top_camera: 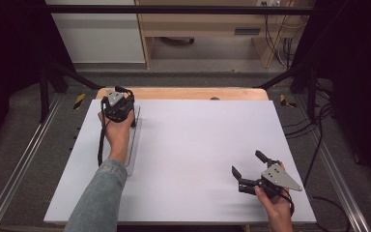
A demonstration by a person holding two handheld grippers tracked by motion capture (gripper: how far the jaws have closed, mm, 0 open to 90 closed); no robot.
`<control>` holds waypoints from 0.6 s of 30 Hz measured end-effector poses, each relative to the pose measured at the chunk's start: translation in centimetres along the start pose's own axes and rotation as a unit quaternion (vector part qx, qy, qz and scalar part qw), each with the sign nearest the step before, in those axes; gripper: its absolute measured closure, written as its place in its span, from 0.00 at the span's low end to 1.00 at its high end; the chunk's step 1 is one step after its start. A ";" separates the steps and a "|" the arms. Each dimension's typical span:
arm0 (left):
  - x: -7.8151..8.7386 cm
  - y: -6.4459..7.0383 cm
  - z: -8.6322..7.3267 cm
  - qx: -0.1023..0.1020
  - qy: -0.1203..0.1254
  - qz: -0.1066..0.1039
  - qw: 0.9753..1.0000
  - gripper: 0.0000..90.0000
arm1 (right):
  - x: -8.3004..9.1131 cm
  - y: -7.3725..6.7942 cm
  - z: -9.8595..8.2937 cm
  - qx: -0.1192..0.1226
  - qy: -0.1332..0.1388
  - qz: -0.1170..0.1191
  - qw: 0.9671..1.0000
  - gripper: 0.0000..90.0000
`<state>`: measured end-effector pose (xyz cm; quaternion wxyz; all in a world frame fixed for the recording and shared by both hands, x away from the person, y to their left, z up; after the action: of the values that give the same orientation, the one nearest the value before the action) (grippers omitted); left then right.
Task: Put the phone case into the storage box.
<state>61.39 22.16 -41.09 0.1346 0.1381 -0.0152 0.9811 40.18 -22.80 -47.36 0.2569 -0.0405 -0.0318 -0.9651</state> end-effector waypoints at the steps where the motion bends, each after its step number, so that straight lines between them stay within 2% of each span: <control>1: 0.0 -0.1 0.0 0.005 0.002 0.003 1.000 0.96 | 0.0 0.0 0.0 0.000 0.000 0.000 1.000 0.03; 3: 0.0 -0.3 0.1 0.014 0.005 0.004 1.000 0.96 | 0.0 0.0 0.0 0.000 0.001 0.000 1.000 0.03; 5: -0.1 -0.4 0.1 0.012 0.005 0.004 1.000 0.95 | 0.0 0.1 0.0 -0.001 0.001 0.000 1.000 0.03; 6: -0.1 -0.4 0.1 0.010 0.006 0.004 1.000 0.92 | 0.0 0.1 0.0 -0.002 0.001 0.000 1.000 0.03; 9: 0.1 -0.3 0.3 0.001 0.006 0.009 1.000 0.72 | 0.0 0.1 0.0 -0.002 0.002 0.000 1.000 0.03; 13: 0.6 -0.2 0.7 0.000 0.012 0.019 1.000 0.55 | 0.0 0.1 0.0 -0.001 0.002 -0.001 1.000 0.03; 18: 1.3 -0.3 1.1 -0.001 0.009 0.020 1.000 0.46 | 0.1 0.0 0.1 -0.001 0.002 -0.001 1.000 0.03</control>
<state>60.60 22.71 -39.68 0.1155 0.1287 -0.0172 0.9848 40.13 -22.86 -47.27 0.2559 -0.0384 -0.0304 -0.9655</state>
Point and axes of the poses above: each handheld gripper's, and its own axes: x roughly backward along the jaws, z roughly out of its top, y roughly to its right, the point moved 1 cm from there along -x, roughly forward along the jaws, and after that the axes turned 2 degrees about y, right-handed, at the moved point
